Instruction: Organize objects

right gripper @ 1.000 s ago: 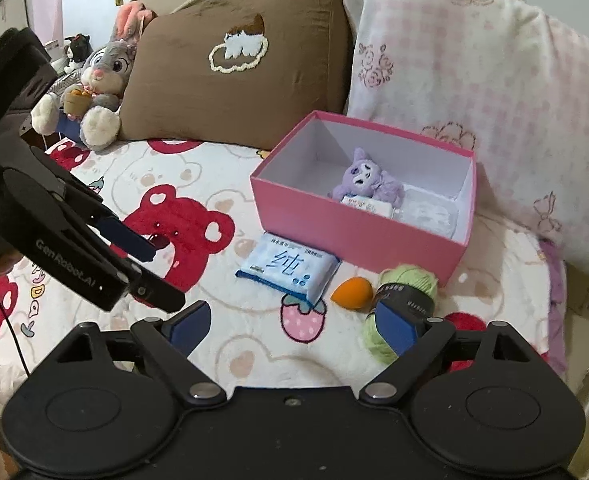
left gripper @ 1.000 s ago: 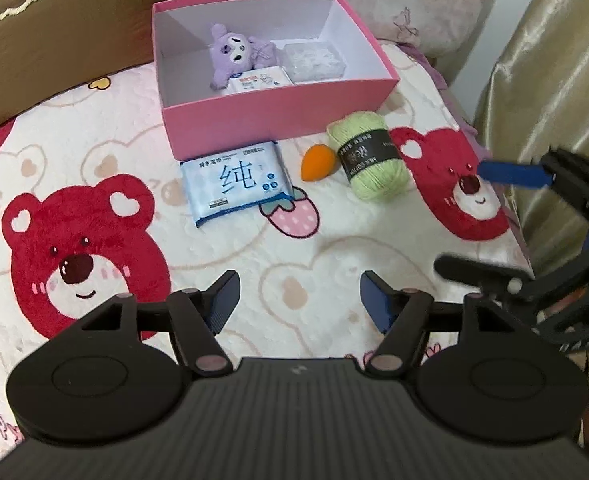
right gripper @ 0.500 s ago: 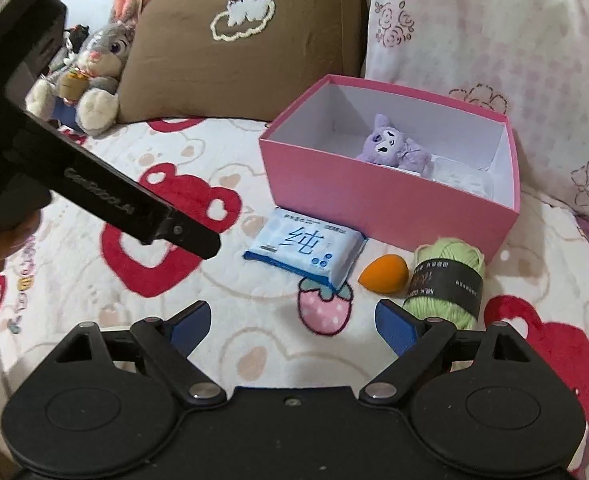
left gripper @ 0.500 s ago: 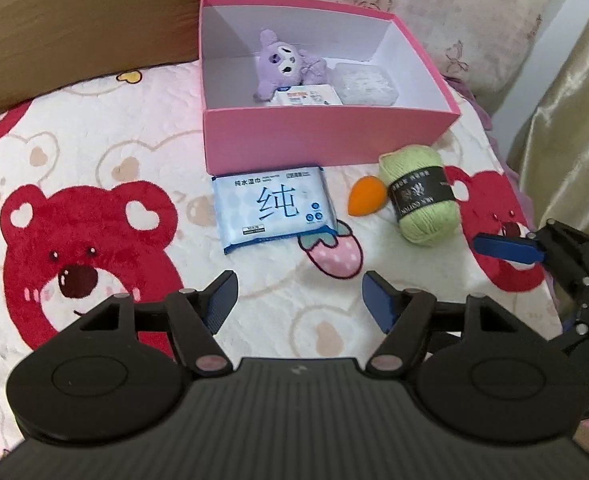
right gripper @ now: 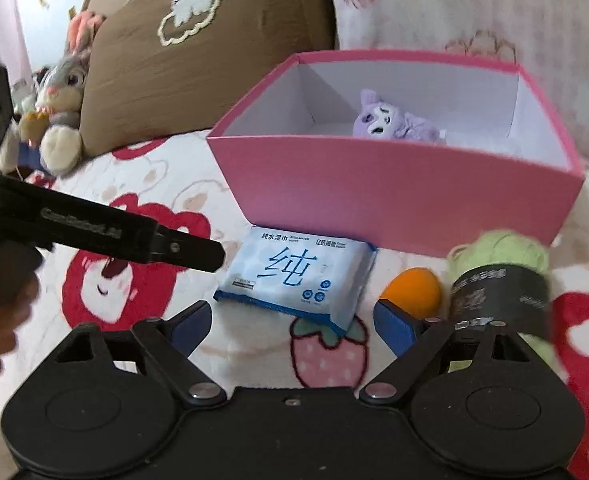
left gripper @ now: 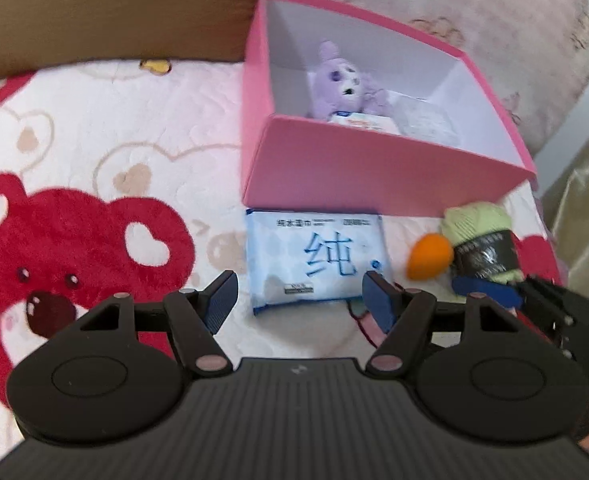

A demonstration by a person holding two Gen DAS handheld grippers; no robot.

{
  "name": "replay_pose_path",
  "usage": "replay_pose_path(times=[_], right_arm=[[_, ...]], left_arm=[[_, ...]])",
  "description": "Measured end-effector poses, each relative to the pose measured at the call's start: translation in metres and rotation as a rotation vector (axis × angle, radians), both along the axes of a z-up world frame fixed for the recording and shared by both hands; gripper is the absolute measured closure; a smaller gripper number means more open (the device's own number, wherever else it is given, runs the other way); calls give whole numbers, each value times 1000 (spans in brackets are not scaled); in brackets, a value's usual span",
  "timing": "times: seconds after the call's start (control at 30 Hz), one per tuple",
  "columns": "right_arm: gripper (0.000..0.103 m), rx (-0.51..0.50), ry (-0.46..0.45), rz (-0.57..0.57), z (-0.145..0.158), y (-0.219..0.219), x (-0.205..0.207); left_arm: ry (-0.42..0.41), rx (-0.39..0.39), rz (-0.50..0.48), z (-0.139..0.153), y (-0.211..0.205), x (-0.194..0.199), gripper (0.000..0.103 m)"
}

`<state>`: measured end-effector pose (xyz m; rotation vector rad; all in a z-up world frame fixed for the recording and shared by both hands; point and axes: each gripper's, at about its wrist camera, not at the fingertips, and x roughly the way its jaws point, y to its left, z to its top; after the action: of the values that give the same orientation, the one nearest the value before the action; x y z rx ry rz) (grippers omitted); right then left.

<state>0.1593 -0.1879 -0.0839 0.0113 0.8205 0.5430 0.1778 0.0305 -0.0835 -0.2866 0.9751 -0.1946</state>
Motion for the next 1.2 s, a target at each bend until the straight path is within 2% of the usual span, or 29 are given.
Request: replay_pose_path(times=[0.13, 0.2, 0.27, 0.4, 0.47, 0.53, 0.6, 0.77, 0.8, 0.83, 0.9, 0.97, 1.17, 1.2], right_arm=[[16, 62, 20, -13, -12, -1, 6], [25, 116, 73, 0, -22, -3, 10], [28, 151, 125, -18, -32, -5, 13], [34, 119, 138, -42, -47, -1, 16], [38, 104, 120, -58, -49, 0, 19], [41, 104, 122, -68, -49, -1, 22], [45, 102, 122, -47, -46, -6, 22], [46, 99, 87, -38, -45, -12, 28], [47, 106, 91, -44, -46, -11, 32], [50, 115, 95, -52, -47, -11, 36], [65, 124, 111, -45, -50, -10, 41], [70, 106, 98, -28, -47, -9, 38], [71, 68, 172, 0, -39, -15, 25], [71, 60, 190, 8, -40, -15, 23]], left_arm=[[11, -33, 9, -20, 4, 10, 37], [23, -48, 16, -29, 5, 14, 37], [21, -57, 15, -37, 5, 16, 38], [16, -49, 28, -51, 4, 20, 40], [11, -50, 31, -56, 4, 21, 45], [-6, -56, 23, -58, 5, 20, 64], [-10, -73, 29, -58, 9, 19, 67], [-8, -104, 61, -62, 13, 22, 68], [-6, -112, 72, -63, 14, 23, 65], [-5, -120, 80, -64, 14, 26, 65], [7, -133, 88, -66, 14, 30, 65], [10, -140, 81, -63, 12, 30, 67], [66, -132, 23, -54, 2, 14, 68], [81, -109, 8, -55, -1, 11, 68]])
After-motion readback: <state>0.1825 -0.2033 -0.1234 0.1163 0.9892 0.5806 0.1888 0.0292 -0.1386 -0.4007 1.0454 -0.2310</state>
